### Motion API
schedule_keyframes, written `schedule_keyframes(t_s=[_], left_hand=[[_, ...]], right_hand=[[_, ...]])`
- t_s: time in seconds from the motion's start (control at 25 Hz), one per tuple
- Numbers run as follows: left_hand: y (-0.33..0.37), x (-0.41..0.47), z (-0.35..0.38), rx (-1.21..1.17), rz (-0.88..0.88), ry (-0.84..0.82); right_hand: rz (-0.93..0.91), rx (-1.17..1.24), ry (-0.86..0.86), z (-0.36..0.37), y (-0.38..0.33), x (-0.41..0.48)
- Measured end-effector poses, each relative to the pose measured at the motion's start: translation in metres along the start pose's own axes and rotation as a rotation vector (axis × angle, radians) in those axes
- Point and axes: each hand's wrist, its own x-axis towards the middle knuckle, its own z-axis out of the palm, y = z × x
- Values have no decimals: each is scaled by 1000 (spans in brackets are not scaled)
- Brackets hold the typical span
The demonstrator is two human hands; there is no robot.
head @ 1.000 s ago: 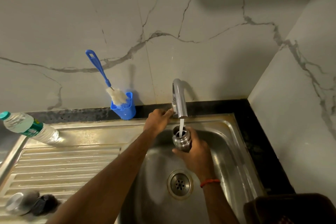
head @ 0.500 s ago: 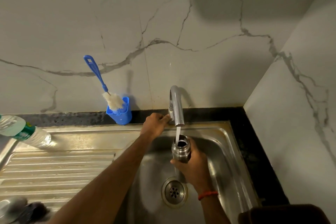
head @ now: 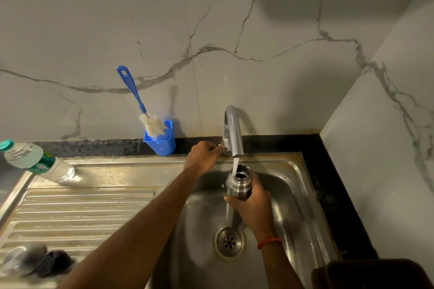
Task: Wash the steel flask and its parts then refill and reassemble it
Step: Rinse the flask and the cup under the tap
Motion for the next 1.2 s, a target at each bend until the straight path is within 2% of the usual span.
schedule_keyframes(t_s=[0.28,0.36,0.56,0.68,0.76,0.92,1.0,1.16,1.2], left_hand=[[-14,-16,1,-39,38,-56],[-24,-23,6,-80,58,-58],[-52,-52,27,-313,-41,-153],[-60,-71,39,-427,-128,-242],[-61,-86,45,-494,-203,-286],[-69,-93,60,-518,-350,-367],[-77,-82,68,-606,-358,-389],[-81,-72,65,-752,-289,-424],[-78,-68,63,-817,-352,-442]], right_hand=[[21,43,-129,0,-5,7],[81,101,-150,-6,-8,10],[199,348,-176,-19,-7,16],[277,256,-282,-13,-12,19],[377,186,-351,-6,-7,26],[663,207,-475,-2,-7,33],[675,306,-481,-3,-5,29],[607,710,-403,-7,9,22],[652,732,-372,-8,9,22]])
